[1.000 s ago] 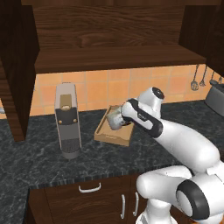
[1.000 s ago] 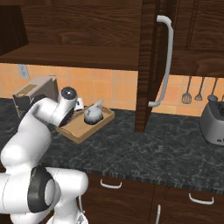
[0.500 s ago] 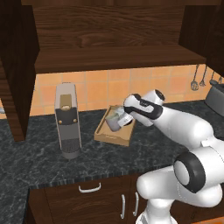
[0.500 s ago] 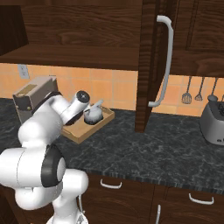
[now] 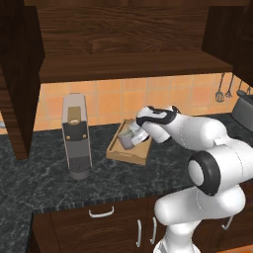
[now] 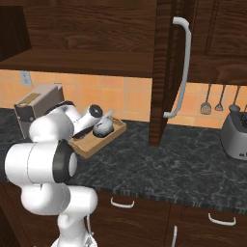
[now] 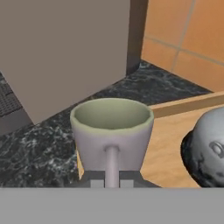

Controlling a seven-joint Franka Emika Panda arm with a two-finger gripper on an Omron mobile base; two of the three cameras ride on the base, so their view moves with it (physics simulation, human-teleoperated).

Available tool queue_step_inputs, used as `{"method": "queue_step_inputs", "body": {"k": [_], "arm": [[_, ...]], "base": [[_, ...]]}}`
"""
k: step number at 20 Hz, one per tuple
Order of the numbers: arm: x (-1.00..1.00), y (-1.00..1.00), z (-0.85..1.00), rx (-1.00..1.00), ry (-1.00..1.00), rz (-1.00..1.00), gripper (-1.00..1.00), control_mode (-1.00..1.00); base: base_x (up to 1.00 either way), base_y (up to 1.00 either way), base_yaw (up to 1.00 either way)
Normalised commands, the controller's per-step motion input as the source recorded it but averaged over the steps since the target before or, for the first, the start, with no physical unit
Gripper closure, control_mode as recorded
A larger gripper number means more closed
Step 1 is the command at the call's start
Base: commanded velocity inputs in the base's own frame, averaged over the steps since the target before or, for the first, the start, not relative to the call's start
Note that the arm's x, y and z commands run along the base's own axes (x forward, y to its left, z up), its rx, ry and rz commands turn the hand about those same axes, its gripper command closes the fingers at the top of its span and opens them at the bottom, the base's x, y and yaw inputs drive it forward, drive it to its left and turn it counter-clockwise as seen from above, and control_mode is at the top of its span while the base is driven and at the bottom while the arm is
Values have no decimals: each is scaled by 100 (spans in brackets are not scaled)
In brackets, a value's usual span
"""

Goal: Pick the kettle from the counter and place it on the tray. Then pick the mug from the cabinet and place it on the tray. Then close the cabinet doors.

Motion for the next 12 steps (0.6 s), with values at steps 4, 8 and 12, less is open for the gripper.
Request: {"method": "queue_step_inputs", "body": {"k": [4,8,12], "arm": [[31,0,-19,0,0,0,100,-100],[15,0,-22,0,-1,0,100,-100],[12,0,-26,2,0,0,100,-100]], "base": [[0,0,0],[0,0,0],[0,0,0]]}}
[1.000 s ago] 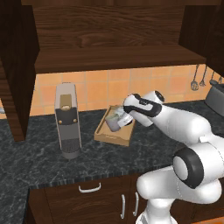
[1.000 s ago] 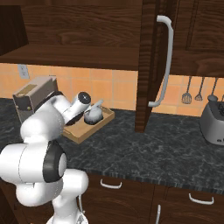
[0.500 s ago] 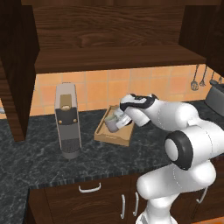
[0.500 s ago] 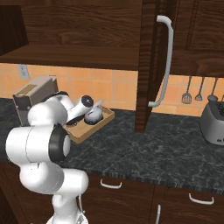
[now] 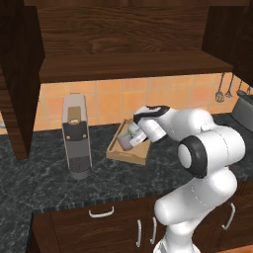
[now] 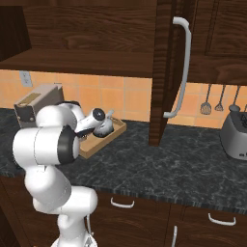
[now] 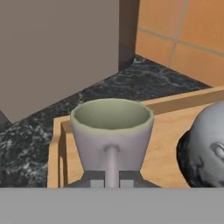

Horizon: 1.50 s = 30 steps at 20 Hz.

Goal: Pick the kettle from the counter and place it on the tray. Then pick the mug from the cabinet and place it on the tray. Then close the cabinet doors.

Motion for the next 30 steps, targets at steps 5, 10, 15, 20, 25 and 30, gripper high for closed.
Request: {"method": "queue_step_inputs", "body": {"k": [5,10,15,20,25,30], "arm": [[8,0,-24,2,-5,0,100,-100],[1,0,-13,0,-17,0,100,-100],[1,0,-12,0,-13,0,100,-100],[-4,0,-6,0,1,0,100,-100],[0,0,0,0,2,-1,100,-100],[0,0,0,0,3,0,-100,-100]], "base": [[0,0,0],[0,0,0],[0,0,0],[0,0,0],[0,0,0],[0,0,0]]}}
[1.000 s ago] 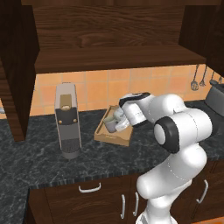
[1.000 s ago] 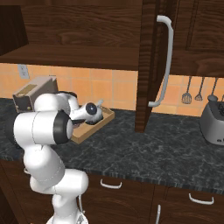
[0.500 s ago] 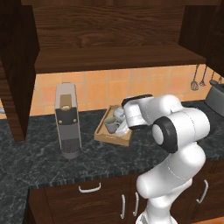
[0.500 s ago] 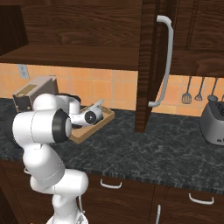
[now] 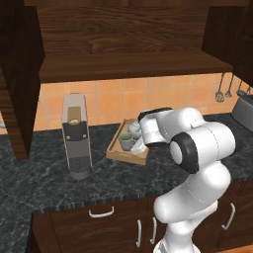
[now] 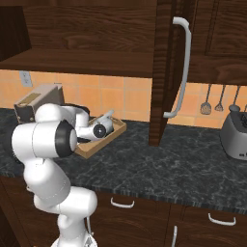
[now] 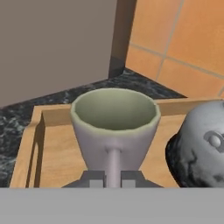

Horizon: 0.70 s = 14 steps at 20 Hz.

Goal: Pick the kettle from the counter and place it on the tray. Then pick the mug from the cabinet and place it on the tray. Then close the cabinet doors.

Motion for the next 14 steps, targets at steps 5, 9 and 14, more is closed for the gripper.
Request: {"method": "queue_step_inputs", "body": {"k": [5,9,14], "arm": [[0,-8,2,0,1,0,-100,-100],[-4,-3,18,0,0,0,-100,-100],[-18,0,45,0,0,0,-100,-100]], "base": [[0,0,0],[0,0,0],[0,0,0]]}}
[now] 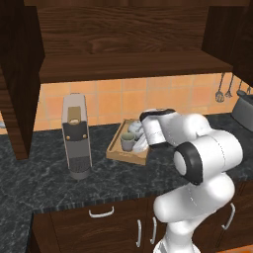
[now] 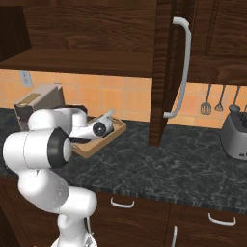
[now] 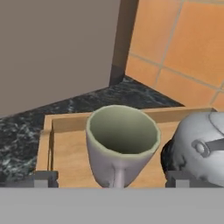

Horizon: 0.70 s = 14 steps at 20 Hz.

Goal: Pick the kettle from the counter and place it on the tray. Then pick the mug from the cabinet and place it on the tray. Then close the cabinet doors.

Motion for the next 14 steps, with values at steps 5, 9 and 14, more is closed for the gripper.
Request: {"method": "queue_step_inputs", "body": {"k": [5,9,14], "arm": [[-34,0,63,0,0,-2,-100,-100],[-32,0,67,0,0,-1,-100,-100],[-44,0,61,-3,0,-2,-100,-100]], "base": [[0,0,0],[0,0,0],[0,0,0]]}}
